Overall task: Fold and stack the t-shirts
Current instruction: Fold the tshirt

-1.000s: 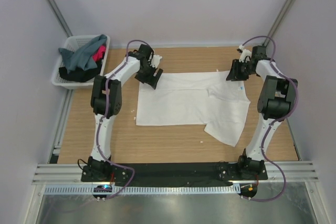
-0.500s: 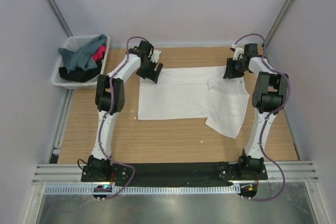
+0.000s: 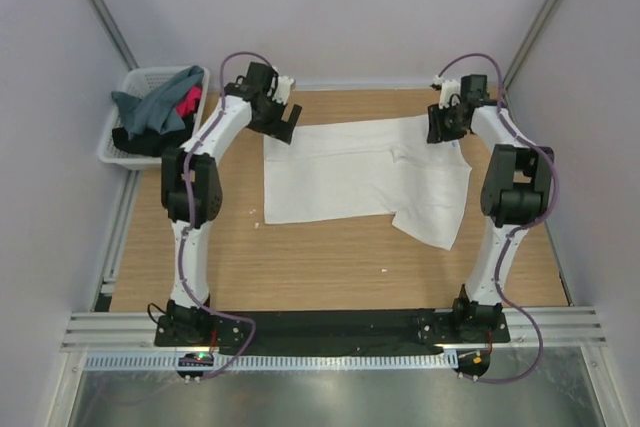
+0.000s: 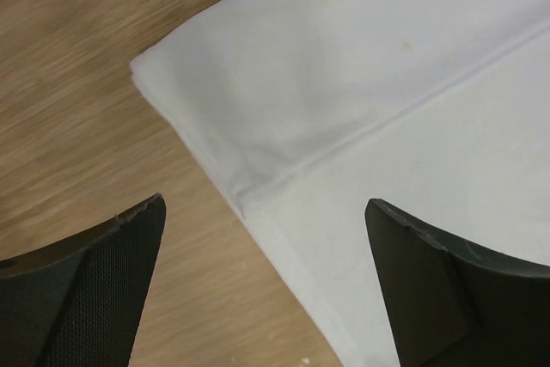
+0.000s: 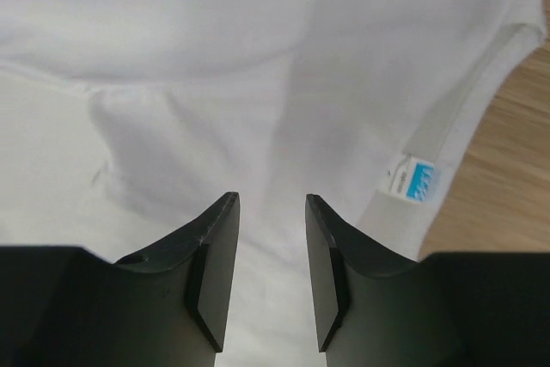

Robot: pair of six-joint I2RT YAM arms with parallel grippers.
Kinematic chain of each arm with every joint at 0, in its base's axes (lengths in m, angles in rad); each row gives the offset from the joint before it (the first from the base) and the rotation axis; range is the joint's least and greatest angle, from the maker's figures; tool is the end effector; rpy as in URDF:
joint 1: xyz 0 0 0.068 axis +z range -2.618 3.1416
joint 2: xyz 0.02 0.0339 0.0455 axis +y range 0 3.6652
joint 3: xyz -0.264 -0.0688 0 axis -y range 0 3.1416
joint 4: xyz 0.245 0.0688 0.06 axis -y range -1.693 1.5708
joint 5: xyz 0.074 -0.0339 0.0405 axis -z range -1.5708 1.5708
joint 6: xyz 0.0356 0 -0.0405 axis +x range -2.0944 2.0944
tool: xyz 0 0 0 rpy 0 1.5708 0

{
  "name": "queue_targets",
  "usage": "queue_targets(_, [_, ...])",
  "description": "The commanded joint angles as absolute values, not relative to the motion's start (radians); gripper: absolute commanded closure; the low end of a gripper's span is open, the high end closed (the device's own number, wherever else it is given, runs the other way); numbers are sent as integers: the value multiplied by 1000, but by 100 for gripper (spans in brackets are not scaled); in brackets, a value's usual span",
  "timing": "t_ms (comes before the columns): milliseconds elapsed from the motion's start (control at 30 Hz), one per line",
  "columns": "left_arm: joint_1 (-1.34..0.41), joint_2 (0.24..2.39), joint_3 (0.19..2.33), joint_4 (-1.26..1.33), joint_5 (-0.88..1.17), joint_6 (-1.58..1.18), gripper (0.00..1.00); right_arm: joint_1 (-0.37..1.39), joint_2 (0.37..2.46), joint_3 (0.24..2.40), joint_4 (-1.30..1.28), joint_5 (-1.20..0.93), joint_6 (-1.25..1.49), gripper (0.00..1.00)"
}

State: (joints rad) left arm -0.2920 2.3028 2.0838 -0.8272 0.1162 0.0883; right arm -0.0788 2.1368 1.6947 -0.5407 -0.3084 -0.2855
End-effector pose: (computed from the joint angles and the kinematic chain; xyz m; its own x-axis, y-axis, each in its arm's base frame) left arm 0.4809 -0.1489 0.2206 -0.7955 0.3306 -0.5078 0.4133 0.9089 -0.0558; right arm 0.4679 -0.0261 0.1959 -0.7697 -0.2084 -0.6034 -0.3227 0.9426 0.0861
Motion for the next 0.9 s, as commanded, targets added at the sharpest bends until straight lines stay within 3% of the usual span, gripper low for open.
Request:
queue_targets(0, [-308,1971,1991,-758,155,121,0,-83,1823,1586,-557,-313,-417,57])
queue_targets(400, [-397,1514,1427,-798,152,162,0,-80,1257,907,-647,-367,-718,55])
queue_targets(567, [-400,1442,1278,-775,152,241,1,-72,1064,798,-756,-373,-883,56])
queue_targets(867, [-400,1494,1114,-742,80,281,6,-69,940,657,-836,-342,-1124,57])
